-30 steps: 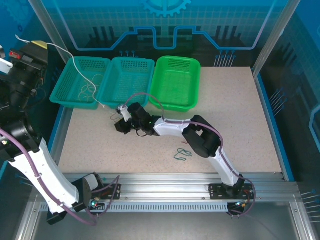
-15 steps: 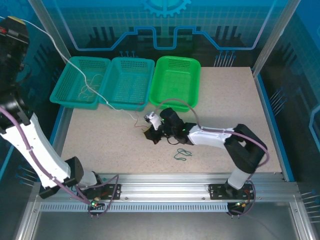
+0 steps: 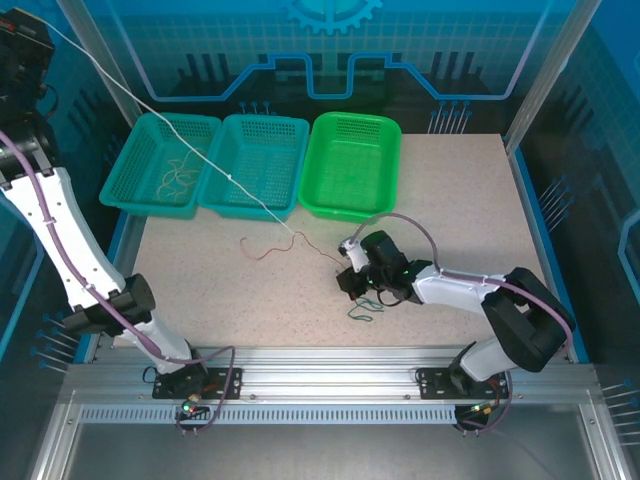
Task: Untangle the cables
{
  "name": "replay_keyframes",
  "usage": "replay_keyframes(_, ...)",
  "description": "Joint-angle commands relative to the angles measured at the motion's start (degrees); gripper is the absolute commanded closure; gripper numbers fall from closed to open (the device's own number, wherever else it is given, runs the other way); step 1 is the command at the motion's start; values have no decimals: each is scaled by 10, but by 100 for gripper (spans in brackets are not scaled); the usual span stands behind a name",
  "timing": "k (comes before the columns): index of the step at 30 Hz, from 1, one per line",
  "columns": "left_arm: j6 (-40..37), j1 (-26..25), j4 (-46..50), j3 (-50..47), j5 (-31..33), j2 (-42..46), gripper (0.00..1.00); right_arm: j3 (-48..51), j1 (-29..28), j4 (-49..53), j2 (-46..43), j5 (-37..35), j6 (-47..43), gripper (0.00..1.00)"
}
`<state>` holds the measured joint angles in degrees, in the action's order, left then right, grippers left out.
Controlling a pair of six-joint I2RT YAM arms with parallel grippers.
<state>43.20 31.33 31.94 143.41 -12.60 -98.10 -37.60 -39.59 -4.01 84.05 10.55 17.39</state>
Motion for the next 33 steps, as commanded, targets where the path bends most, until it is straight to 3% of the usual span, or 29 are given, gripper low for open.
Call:
replay_keyframes(1,-28,14,-47,34,17,-8,100,3,11,63,-22,-40,32,100)
replay_keyframes(8,-39,35,-42,50,20,-36,100,37,37,115,-61,-117,105,100)
replay_keyframes(11,-39,32,-43,43,3,-45,100,45,49,98,-71,-115,117,100)
replay_keyframes(23,-81,27,-69,-154,-27,7,100,13,48,87,-42,-77,114,100)
replay_keyframes(33,-110,-4,64,-225,101,26,100,9,48,82,-42,-68,111,100)
